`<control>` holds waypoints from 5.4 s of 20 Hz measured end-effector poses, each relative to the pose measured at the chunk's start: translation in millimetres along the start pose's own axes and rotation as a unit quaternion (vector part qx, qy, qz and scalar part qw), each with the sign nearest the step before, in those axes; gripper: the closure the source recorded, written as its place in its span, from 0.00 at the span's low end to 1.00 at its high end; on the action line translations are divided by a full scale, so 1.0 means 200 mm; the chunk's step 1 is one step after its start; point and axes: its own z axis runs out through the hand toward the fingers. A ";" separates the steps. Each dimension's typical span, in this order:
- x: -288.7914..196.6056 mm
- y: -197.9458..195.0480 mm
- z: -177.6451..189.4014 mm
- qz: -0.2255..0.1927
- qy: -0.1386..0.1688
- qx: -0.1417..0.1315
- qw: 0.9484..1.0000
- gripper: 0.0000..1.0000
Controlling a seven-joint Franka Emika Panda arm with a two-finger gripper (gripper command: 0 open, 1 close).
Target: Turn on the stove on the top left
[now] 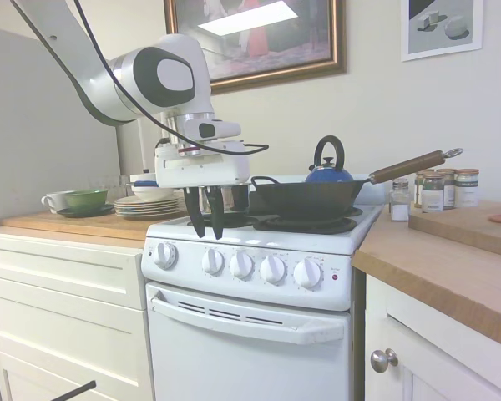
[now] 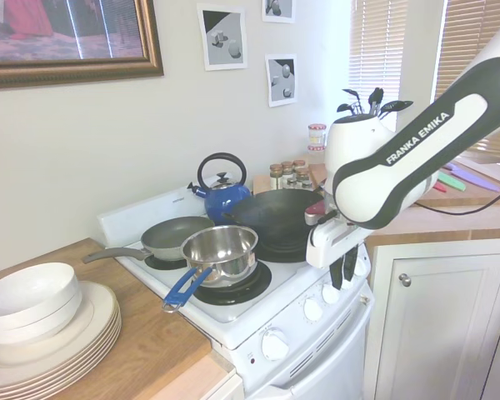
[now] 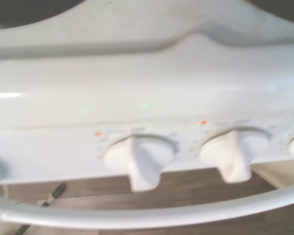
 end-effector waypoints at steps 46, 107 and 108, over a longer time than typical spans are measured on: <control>0.21 -0.08 0.24 0.026 0.027 -0.019 0.999 1.00; 0.03 -0.10 0.25 0.046 0.002 0.007 0.999 1.00; 0.02 -0.09 0.23 0.047 0.003 0.009 0.999 1.00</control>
